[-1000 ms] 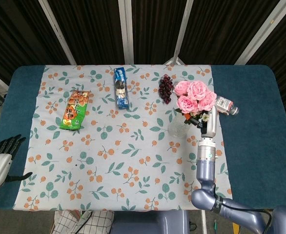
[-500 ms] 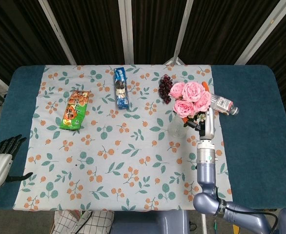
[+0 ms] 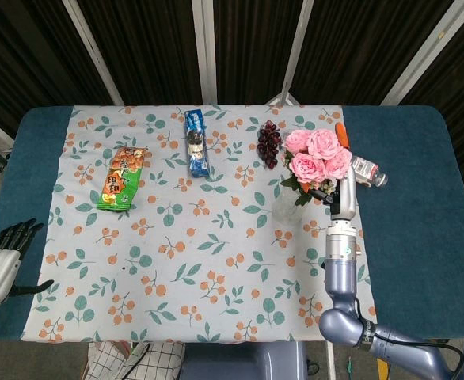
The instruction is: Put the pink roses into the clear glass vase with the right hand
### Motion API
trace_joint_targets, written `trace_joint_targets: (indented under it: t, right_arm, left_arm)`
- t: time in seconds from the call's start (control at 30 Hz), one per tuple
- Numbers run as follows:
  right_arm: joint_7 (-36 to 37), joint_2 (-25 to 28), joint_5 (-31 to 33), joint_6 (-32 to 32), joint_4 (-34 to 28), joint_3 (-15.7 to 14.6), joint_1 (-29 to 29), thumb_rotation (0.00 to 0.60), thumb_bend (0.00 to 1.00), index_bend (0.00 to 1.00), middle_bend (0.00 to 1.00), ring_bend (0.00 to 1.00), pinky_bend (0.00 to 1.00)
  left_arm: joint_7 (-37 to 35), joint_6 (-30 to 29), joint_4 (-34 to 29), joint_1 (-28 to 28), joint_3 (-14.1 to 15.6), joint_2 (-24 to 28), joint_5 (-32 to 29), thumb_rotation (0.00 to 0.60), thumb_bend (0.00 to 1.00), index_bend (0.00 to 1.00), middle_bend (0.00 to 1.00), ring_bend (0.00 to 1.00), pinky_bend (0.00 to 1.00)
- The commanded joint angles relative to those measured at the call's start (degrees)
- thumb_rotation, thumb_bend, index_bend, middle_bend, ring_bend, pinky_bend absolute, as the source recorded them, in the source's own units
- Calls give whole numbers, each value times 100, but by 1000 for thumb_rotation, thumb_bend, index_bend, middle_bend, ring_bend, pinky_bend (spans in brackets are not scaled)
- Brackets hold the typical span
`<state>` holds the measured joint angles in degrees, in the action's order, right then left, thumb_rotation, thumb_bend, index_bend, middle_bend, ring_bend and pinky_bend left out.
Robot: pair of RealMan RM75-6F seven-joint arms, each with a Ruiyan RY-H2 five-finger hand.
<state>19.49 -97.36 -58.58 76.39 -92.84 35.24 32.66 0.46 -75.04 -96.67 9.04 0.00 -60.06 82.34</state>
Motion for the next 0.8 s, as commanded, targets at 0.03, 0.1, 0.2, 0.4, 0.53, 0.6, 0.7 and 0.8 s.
trace_joint_targets:
  t: [0.03, 0.1, 0.2, 0.4, 0.53, 0.6, 0.7, 0.8]
  right_arm:
    - [-45, 56, 20, 8, -64, 5, -30, 600, 390, 0, 210, 248, 269]
    - [-79, 106, 41, -11, -115, -21, -61, 600, 390, 0, 200, 238, 250]
    - [-141, 169, 118, -61, -165, -78, -111, 600, 389, 0, 185, 224, 227]
    - [-346, 389, 297, -256, -323, -221, -216, 600, 390, 0, 142, 178, 182]
    - [-456, 550, 260, -310, -497, -347, -297, 600, 390, 0, 75, 108, 120]
    - [-539, 687, 251, -374, -634, -422, -348, 600, 390, 0, 32, 65, 83]
    - [-674, 895, 265, -508, -777, -499, -385, 600, 379, 0, 0, 10, 26]
    - [-755, 1058, 273, -607, -898, -577, -430, 600, 354, 0, 0, 0, 0]
  left_arm:
    - [1, 2, -4, 2, 0, 0, 0, 600, 0, 0, 0, 0, 0]
    - [3, -1, -5, 3, -1, -2, 3, 600, 0, 0, 0, 0, 0]
    - [7, 1, -7, 5, 1, -6, 8, 600, 0, 0, 0, 0, 0]
    - [5, 5, -14, 12, 2, -10, 18, 600, 0, 0, 0, 0, 0]
    - [-6, 8, -19, 14, 7, -8, 27, 600, 0, 0, 0, 0, 0]
    - [-13, 13, -23, 16, 11, -3, 34, 600, 0, 0, 0, 0, 0]
    - [-27, 13, -27, 17, 14, 0, 42, 600, 0, 0, 0, 0, 0]
    - [-34, 12, -26, 18, 16, 1, 50, 600, 0, 0, 0, 0, 0]
